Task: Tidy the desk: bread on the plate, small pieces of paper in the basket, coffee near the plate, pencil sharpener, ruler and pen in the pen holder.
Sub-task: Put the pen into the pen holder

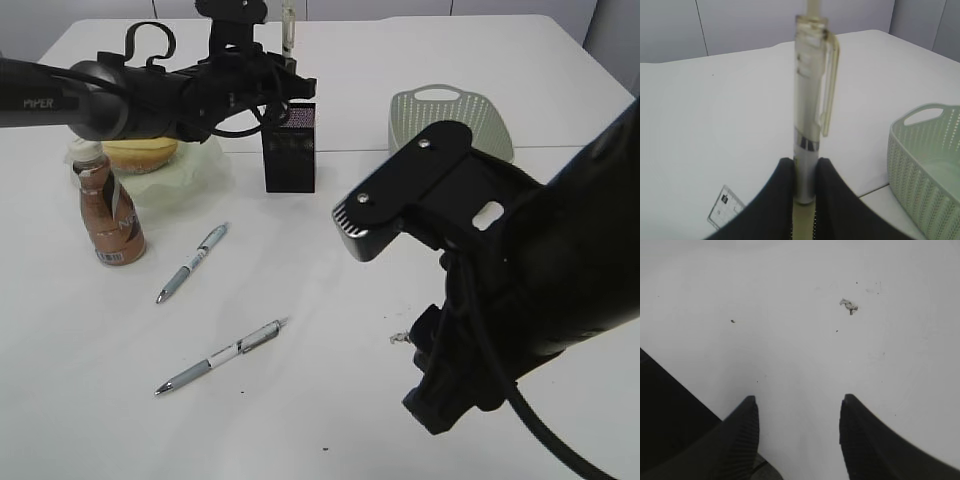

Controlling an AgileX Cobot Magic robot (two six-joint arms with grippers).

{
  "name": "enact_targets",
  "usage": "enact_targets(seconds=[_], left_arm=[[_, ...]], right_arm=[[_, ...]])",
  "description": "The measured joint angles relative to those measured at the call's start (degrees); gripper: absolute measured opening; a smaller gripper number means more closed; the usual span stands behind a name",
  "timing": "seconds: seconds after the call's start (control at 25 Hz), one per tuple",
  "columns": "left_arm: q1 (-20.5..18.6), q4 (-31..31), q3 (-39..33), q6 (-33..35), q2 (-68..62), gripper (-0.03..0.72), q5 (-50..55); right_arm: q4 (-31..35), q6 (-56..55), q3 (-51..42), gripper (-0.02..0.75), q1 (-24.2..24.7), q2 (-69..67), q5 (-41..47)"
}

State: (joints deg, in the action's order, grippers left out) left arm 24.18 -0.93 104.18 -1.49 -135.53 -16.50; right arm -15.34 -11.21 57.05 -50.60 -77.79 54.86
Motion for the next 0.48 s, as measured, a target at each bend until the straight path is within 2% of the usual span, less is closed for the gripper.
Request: enact_targets(seconds=[0.48], left_arm=[[0.00,-0.08,0.00,-1.48,-0.48,0.088,-0.45]], right_arm=[[0.00,-0.15,0.00,0.384,0.00,0.00,-0.25]])
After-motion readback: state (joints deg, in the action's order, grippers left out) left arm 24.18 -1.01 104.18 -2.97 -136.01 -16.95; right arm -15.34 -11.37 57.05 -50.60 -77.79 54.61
